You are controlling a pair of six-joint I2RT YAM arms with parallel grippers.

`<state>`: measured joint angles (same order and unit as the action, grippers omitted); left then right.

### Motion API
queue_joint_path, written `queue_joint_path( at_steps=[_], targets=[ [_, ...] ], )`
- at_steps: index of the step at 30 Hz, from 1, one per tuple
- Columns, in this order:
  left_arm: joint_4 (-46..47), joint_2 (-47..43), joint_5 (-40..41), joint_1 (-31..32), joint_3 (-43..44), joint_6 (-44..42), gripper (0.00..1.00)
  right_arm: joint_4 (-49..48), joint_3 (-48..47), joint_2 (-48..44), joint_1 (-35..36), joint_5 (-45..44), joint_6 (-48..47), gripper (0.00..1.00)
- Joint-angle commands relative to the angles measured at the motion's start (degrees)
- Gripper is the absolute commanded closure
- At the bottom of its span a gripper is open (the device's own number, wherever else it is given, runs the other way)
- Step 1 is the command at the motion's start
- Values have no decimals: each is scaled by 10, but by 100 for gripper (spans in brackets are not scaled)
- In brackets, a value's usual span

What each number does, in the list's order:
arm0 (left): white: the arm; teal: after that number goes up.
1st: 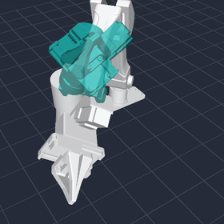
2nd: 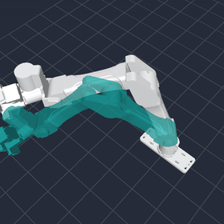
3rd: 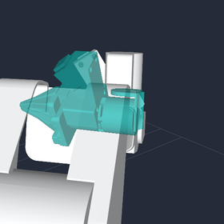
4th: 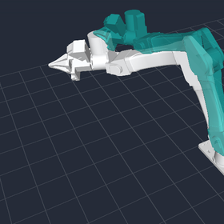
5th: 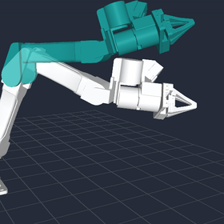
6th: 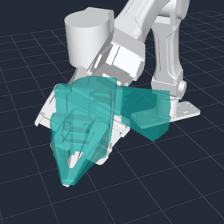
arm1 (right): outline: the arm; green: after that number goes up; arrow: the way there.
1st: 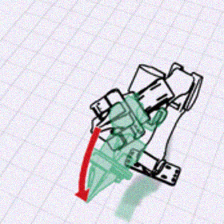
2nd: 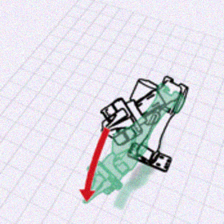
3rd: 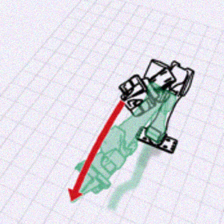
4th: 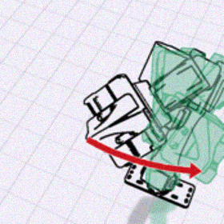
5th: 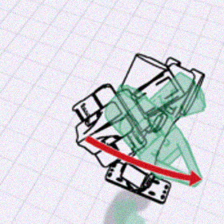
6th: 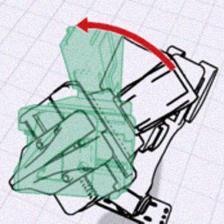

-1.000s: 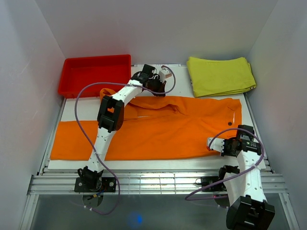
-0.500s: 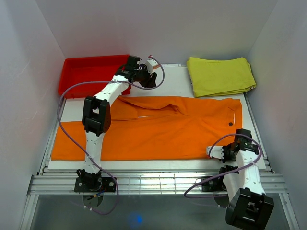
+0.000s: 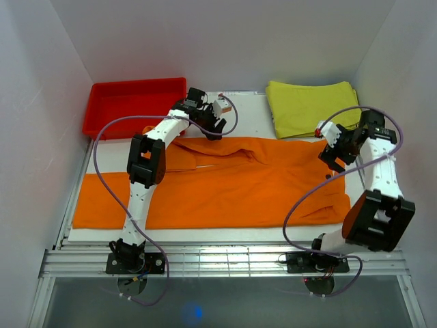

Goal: Fold and stack the trousers
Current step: Flatten the trousers out

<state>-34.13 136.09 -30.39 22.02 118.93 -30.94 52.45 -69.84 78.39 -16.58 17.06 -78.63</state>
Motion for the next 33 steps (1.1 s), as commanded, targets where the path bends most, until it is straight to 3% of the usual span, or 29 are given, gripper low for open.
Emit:
queue_joint_path(
  at_steps=[1,5,10,14,18,20,22,24,25,26,28,29,33],
  targets=[
    [-32,-7,-39,0,0,-32,25,-41,-67,104,10,11,170,7],
    [-46,7,-41,2,6,-33,25,-40,-193,271,9,5,271,3],
    [-74,10,-42,7,-13,-54,26,-76,-292,352,10,5,301,4],
    [-81,7,-36,8,-37,-57,34,-80,-305,384,24,23,258,4],
    [-95,8,-36,8,-35,-54,53,-16,-291,425,52,21,197,0],
    [-103,10,-33,8,-27,-50,63,-10,-275,432,63,9,173,10],
    [-106,13,-25,9,-14,-45,79,-14,-263,436,65,1,162,17],
    [-112,13,-22,8,-6,-46,90,-13,-267,439,65,-2,161,37],
    [-114,10,-20,8,0,-43,100,-9,-269,438,65,-2,158,43],
    [-114,7,-19,8,2,-42,100,-7,-273,434,65,-3,155,58],
    [-107,-6,-15,7,7,-39,100,2,-282,427,65,-2,153,75],
    [-102,-13,-11,7,10,-28,100,4,-285,417,65,-2,152,92],
    [-61,-68,11,0,-3,-16,100,24,-292,368,64,12,142,92]
  ],
)
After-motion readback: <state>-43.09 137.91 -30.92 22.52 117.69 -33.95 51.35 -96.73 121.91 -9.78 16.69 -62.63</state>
